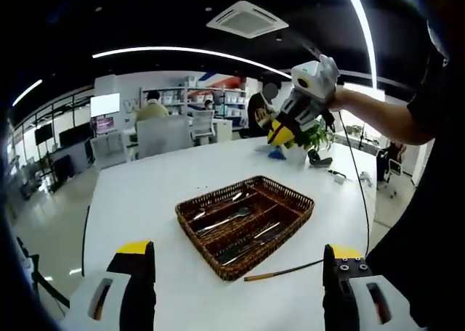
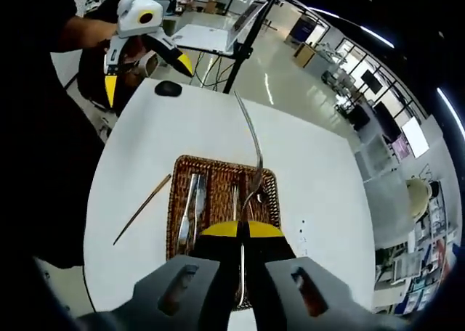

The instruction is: Arrange the knives, forks, and spoons in their matching storage slots by inserting each utensil handle-first until every utensil is classified and aligned in the correct compartment

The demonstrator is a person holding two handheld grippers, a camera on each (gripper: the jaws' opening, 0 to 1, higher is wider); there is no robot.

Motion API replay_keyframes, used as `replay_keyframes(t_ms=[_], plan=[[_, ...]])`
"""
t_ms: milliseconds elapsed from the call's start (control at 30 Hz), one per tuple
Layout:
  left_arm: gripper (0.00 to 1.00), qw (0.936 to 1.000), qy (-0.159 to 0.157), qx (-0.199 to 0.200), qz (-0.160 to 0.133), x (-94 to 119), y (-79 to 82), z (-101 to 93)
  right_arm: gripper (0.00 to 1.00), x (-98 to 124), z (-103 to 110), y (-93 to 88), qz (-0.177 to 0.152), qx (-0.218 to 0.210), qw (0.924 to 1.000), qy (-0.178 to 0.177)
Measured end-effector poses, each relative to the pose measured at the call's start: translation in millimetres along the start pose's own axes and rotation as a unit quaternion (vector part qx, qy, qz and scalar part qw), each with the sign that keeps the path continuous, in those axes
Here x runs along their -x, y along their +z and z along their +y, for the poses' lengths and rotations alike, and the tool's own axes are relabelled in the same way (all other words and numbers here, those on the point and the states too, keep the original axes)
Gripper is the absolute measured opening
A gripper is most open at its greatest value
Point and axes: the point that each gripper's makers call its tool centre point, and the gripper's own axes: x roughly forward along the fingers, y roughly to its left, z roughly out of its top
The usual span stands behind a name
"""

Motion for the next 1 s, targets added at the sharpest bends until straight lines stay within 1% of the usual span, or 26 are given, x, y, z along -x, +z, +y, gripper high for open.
replay_keyframes(t_ms=[133, 267, 567, 1000], plan=[[1.00, 1.0000, -0.001, 0.000, 0.001, 0, -1.8, -3.9, 0.00, -6, -7, 4.0, 0.002, 0.007, 1.0000, 0.002], [1.00, 1.0000, 0.000, 0.003, -0.002, 1, -2.0, -3.4, 0.00, -10, -13, 7.4, 0.006, 0.016, 0.9999, 0.004], [1.00, 0.9999, 0.007, 0.010, -0.004, 5, -6.1, 3.6, 0.00, -23, -31, 10.7, 0.014, 0.023, 0.9996, 0.008], [1.00, 0.9997, 0.015, 0.016, 0.002, 6, -11.6, 6.0, 0.00, -39, -37, 1.6, 0.027, 0.027, 0.9992, 0.014]])
